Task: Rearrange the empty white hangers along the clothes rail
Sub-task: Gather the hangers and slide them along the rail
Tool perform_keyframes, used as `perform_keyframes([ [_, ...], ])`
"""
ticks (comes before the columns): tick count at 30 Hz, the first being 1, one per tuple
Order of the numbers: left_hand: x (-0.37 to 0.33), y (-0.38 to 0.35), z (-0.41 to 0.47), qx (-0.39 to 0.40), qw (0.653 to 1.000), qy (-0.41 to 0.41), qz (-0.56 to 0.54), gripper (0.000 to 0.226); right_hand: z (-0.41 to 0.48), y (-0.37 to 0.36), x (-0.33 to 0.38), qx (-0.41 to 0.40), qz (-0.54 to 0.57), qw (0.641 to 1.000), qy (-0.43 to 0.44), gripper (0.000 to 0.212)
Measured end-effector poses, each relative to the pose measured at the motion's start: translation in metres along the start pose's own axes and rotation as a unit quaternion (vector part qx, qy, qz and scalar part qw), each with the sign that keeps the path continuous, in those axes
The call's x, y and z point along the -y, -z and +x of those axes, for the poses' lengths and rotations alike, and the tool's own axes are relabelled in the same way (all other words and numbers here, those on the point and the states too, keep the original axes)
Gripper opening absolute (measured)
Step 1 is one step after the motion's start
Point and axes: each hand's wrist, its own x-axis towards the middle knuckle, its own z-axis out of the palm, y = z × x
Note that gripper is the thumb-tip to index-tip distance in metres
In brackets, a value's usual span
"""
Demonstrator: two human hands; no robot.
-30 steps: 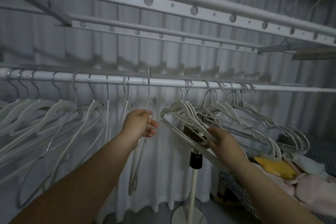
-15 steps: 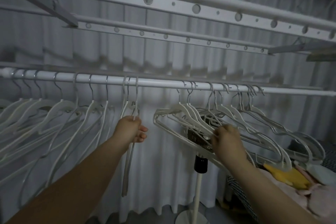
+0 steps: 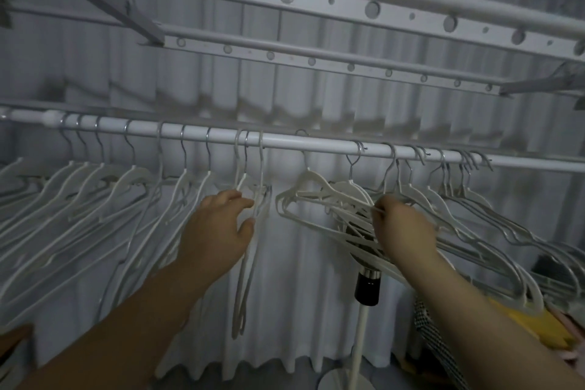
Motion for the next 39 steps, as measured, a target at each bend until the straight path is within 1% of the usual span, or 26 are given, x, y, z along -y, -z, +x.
perform_keyframes([
  [2,0.010,0.004,-0.004,0.012,0.999,0.000,0.046,0.056,0.008,-0.003,0.009,0.017,0.018,1.000,-0.007,0.025],
  [4,0.018,0.007,-0.010,0.057,0.997,0.023,0.050,0.062,0.014,-0.009,0.018,0.045,0.016,0.999,-0.014,0.025],
  [5,0.022,0.007,-0.014,0.070,0.996,0.030,0.034,0.060,0.016,-0.013,0.022,0.062,0.008,0.998,-0.018,0.026],
  [6,0.027,0.007,-0.016,0.076,0.996,0.036,0.016,0.052,0.016,-0.016,0.026,0.081,-0.001,0.996,-0.023,0.026],
  [8,0.036,0.005,-0.019,0.071,0.997,0.039,-0.012,0.040,0.012,-0.025,0.030,0.112,-0.012,0.993,-0.030,0.026],
  [12,0.048,0.000,-0.020,0.051,0.998,0.037,-0.029,0.037,-0.007,-0.030,0.023,0.162,0.002,0.985,-0.054,0.023],
  [14,0.047,0.001,-0.020,0.026,0.999,0.018,-0.028,0.033,-0.020,-0.022,0.014,0.190,0.013,0.980,-0.064,0.019],
  [16,0.041,0.005,-0.020,0.006,1.000,-0.015,-0.025,0.037,-0.033,-0.010,0.004,0.207,0.001,0.976,-0.063,0.018],
  [19,0.023,0.011,-0.026,0.012,0.992,-0.115,-0.058,0.049,-0.056,0.013,-0.017,0.236,0.023,0.968,-0.084,0.017],
  [20,0.014,0.013,-0.031,0.033,0.987,-0.129,-0.091,0.053,-0.065,0.023,-0.025,0.248,0.035,0.964,-0.093,0.015],
  [21,0.005,0.014,-0.037,0.073,0.980,-0.130,-0.132,0.057,-0.075,0.033,-0.035,0.256,0.048,0.960,-0.100,0.012],
  [22,-0.004,0.013,-0.045,0.123,0.970,-0.132,-0.162,0.058,-0.086,0.044,-0.045,0.260,0.060,0.958,-0.105,0.011],
  [23,-0.014,0.011,-0.053,0.170,0.960,-0.139,-0.175,0.055,-0.095,0.054,-0.056,0.262,0.069,0.956,-0.110,0.012],
  [25,-0.026,0.000,-0.069,0.234,0.947,-0.148,-0.164,0.034,-0.112,0.073,-0.077,0.266,0.083,0.952,-0.123,0.015],
  [26,-0.030,-0.006,-0.076,0.251,0.946,-0.140,-0.149,0.025,-0.120,0.083,-0.086,0.266,0.105,0.949,-0.134,0.016],
  [28,-0.036,-0.018,-0.087,0.261,0.952,-0.117,-0.109,0.022,-0.135,0.101,-0.100,0.267,0.158,0.939,-0.150,0.019],
  [30,-0.041,-0.026,-0.100,0.281,0.952,-0.092,-0.074,0.028,-0.151,0.120,-0.110,0.269,0.208,0.926,-0.165,0.020],
  [31,-0.045,-0.029,-0.106,0.319,0.943,-0.078,-0.058,0.037,-0.159,0.130,-0.115,0.270,0.231,0.919,-0.168,0.021],
  [32,-0.050,-0.032,-0.113,0.376,0.922,-0.066,-0.059,0.044,-0.168,0.139,-0.120,0.271,0.249,0.915,-0.166,0.022],
  [33,-0.057,-0.035,-0.121,0.432,0.896,-0.053,-0.082,0.045,-0.175,0.147,-0.124,0.272,0.262,0.912,-0.160,0.024],
  [34,-0.063,-0.037,-0.129,0.478,0.869,-0.039,-0.120,0.036,-0.183,0.155,-0.129,0.271,0.274,0.910,-0.153,0.025],
  [35,-0.070,-0.036,-0.137,0.503,0.848,-0.023,-0.163,0.022,-0.189,0.162,-0.133,0.268,0.286,0.908,-0.148,0.025],
  [36,-0.077,-0.035,-0.142,0.506,0.840,-0.007,-0.195,0.014,-0.195,0.168,-0.139,0.263,0.298,0.906,-0.146,0.025],
  [37,-0.083,-0.033,-0.147,0.498,0.839,0.009,-0.217,0.013,-0.200,0.173,-0.144,0.256,0.309,0.904,-0.149,0.024],
  [39,-0.095,-0.027,-0.155,0.481,0.840,0.038,-0.249,0.020,-0.208,0.176,-0.157,0.243,0.321,0.902,-0.158,0.021],
])
